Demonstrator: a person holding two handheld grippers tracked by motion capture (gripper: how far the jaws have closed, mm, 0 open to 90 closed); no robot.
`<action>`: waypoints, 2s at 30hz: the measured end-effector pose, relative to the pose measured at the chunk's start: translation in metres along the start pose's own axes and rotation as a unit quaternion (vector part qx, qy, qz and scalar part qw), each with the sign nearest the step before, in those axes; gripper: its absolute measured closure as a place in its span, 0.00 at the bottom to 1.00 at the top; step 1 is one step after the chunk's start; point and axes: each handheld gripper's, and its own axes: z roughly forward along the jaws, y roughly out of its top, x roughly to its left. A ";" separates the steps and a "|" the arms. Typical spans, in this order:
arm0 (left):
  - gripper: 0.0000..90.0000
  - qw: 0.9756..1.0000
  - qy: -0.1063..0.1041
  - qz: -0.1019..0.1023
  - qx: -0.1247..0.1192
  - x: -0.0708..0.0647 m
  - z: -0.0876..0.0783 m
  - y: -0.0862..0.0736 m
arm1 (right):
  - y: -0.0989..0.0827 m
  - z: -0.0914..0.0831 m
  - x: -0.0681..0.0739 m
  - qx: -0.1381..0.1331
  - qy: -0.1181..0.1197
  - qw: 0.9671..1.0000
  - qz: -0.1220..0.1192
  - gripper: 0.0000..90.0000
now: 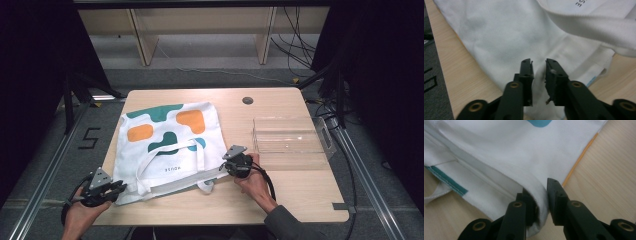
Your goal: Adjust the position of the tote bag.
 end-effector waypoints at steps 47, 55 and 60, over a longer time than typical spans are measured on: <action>0.28 0.994 0.022 0.087 0.060 -0.053 0.022 0.012 | 0.009 -0.023 -0.011 -0.044 0.042 0.997 0.041 0.88; 0.27 0.995 0.064 0.062 0.038 -0.042 0.028 0.019 | 0.009 -0.024 -0.012 -0.044 0.037 0.997 0.041 0.88; 0.35 0.994 0.082 0.055 0.037 -0.033 0.024 0.013 | 0.009 -0.024 -0.010 -0.043 0.037 0.998 0.034 0.88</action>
